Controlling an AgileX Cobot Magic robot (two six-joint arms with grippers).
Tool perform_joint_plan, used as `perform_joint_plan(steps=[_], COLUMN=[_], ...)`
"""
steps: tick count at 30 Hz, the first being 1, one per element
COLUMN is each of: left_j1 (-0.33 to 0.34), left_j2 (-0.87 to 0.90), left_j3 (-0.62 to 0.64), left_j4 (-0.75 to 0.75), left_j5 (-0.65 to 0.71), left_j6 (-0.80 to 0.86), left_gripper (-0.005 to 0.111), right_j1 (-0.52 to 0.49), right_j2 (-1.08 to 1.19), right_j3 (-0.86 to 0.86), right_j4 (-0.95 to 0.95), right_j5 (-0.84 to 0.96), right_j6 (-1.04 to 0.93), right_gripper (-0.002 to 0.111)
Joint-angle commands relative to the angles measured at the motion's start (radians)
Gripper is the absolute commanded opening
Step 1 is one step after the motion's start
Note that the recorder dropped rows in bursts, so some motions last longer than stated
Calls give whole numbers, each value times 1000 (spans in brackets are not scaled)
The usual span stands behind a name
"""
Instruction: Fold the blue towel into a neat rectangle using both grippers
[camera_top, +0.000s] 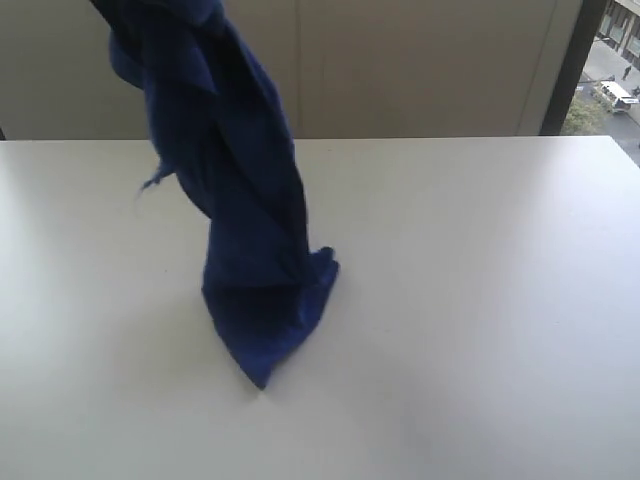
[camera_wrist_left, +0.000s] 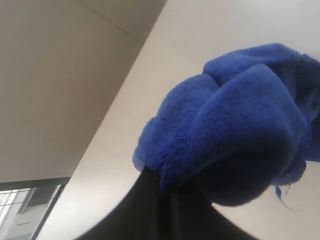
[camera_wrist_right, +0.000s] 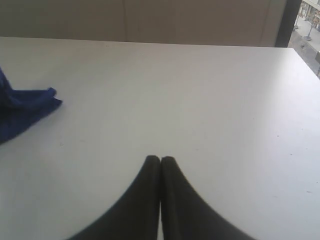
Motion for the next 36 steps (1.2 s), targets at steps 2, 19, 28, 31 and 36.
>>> perform_joint_plan(steps=[2,19,28,31,36], left_j1=[3,3,83,83,83], left_j2=[-29,-31,-33,-33,-33], left_j3=[-6,49,346,426,541], left_j4=[33,-5,-54,-41,-33], left_j5=[100,130,130,130,130], left_j6=[39,56,63,63,64], left_gripper=[0,0,0,0,0], right_j1=[3,3,3,3,3], right_j2=[-6,-6,-6,-6,-6], right_j3=[5,5,5,5,5], right_j4=[-7,-19,120,197,197], right_j5=[-15,-47,-364,-510,-664], right_j6=[-12,-12,164,395,494], right_gripper=[0,0,0,0,0])
